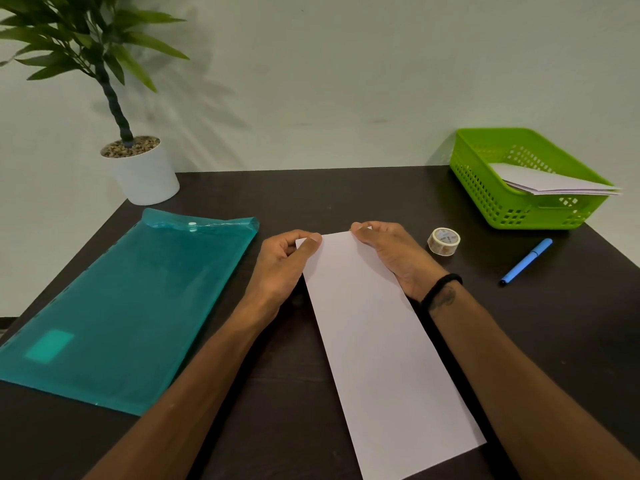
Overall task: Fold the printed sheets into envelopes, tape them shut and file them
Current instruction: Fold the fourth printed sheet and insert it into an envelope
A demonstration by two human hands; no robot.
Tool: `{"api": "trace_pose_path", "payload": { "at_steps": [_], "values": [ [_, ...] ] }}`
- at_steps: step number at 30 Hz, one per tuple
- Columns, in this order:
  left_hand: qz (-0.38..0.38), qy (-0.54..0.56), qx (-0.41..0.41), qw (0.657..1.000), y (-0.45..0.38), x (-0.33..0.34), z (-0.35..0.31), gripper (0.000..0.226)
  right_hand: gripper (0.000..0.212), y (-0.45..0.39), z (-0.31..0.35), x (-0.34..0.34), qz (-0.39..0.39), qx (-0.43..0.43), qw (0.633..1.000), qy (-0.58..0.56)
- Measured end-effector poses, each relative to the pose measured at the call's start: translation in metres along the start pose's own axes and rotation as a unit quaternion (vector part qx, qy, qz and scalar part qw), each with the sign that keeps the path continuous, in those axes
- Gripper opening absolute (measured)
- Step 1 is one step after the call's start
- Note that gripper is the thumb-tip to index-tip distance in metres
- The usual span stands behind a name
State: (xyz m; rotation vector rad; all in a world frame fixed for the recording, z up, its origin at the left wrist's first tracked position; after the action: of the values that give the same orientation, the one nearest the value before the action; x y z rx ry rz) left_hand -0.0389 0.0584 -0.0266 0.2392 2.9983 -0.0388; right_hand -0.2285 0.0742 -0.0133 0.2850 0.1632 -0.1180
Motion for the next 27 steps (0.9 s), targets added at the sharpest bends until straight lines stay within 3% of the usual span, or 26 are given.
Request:
{"api": "trace_pose_path", "payload": {
  "at_steps": [7,12,27],
  "values": [
    [0.002,0.002,-0.005,1.0,-0.001,-0.0008,0.0025,0.018,0.037,0.0007,0.001,0.0009,0.001,0.003,1.0,-0.003],
    [-0.002,0.005,-0.01,1.0,-0.0018,-0.0012,0.0024,0.045,0.034,0.0005,0.001,-0.0001,0.002,-0.002,1.0,-0.001],
    [-0.026,0.007,-0.02,0.999,-0.0019,-0.0005,0.0005,0.056,0.039,-0.0019,0.0021,-0.0011,0.003,-0.006,0.999,-0.052]
  ]
}}
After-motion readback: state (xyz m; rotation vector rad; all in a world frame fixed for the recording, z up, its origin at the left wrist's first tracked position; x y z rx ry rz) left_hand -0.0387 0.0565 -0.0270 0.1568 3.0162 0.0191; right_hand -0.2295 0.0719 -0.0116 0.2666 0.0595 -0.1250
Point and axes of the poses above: each hand's wrist, its own y-axis away from the middle knuckle, its own x-axis out of the palm, z = x × y, the point moved 2 cm from there along -y, towards the middle knuckle, and after that the axes turned 4 degrees about y, right-handed, at the moved point
